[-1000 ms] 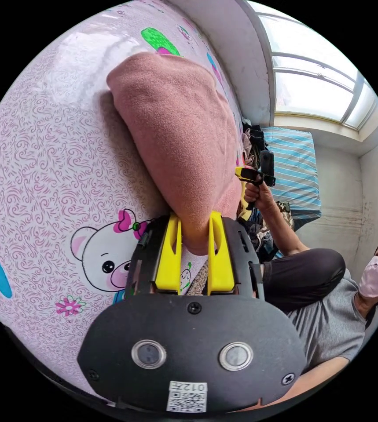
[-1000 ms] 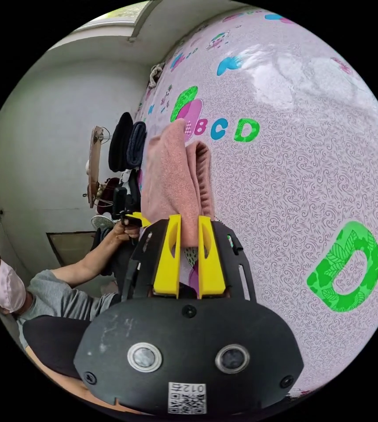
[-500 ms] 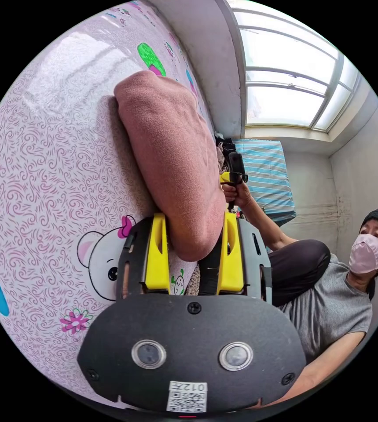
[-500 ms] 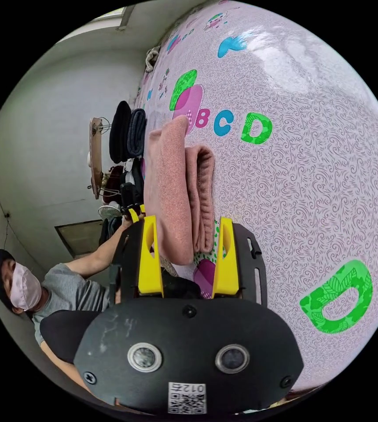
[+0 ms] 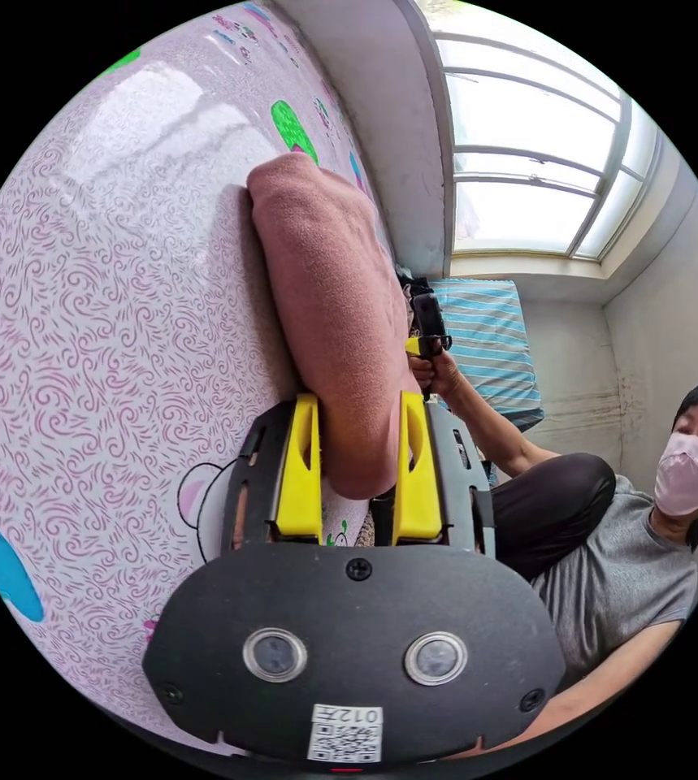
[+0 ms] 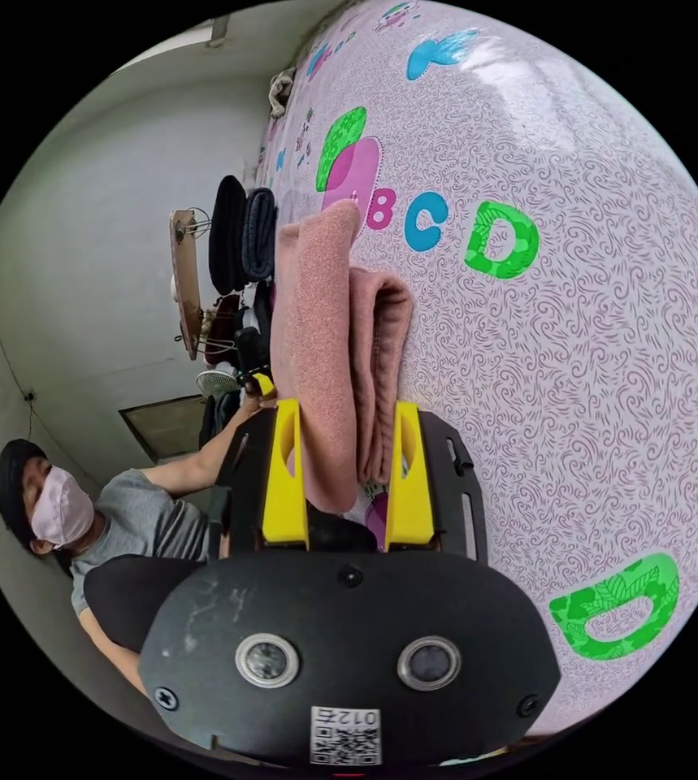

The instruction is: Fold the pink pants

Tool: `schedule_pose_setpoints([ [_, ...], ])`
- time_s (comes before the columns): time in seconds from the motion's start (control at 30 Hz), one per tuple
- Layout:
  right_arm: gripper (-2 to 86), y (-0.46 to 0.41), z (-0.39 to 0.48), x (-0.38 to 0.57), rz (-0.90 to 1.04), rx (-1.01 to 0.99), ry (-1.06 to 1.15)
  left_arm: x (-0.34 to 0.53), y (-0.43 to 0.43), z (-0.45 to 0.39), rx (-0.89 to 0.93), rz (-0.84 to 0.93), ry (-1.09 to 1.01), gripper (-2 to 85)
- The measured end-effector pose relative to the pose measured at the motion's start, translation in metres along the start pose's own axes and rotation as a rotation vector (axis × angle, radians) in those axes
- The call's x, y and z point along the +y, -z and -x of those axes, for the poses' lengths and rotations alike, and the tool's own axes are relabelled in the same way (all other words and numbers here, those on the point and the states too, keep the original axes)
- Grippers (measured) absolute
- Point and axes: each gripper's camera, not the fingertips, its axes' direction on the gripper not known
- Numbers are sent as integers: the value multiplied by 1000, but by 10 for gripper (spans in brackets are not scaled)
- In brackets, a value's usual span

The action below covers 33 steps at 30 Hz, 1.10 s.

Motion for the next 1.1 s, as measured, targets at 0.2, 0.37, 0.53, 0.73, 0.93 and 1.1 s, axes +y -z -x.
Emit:
schedule_pose_setpoints([
  [0.2, 103, -12, -86, 0, -26, -99, 10, 37, -12, -1, -10, 9, -13, 112],
  [0.37, 80, -18, -161, 18, -129, -152, 48, 74, -21, -19, -64, 5, -53, 107],
  [0.53, 75, -33, -219, 30, -174, -211, 115, 120, -19, -50, -115, -11, -113, 104],
  [0.73, 75, -57, -273, 21, -180, -242, 234, 195, 6, -104, -164, -110, -185, 98],
  [0.93, 76, -107, -296, -13, -53, -246, 373, 305, 59, -165, -250, -277, -209, 97],
  [1.1, 76, -160, -284, -39, 130, -196, 508, 431, 113, -219, -288, -463, -208, 98],
])
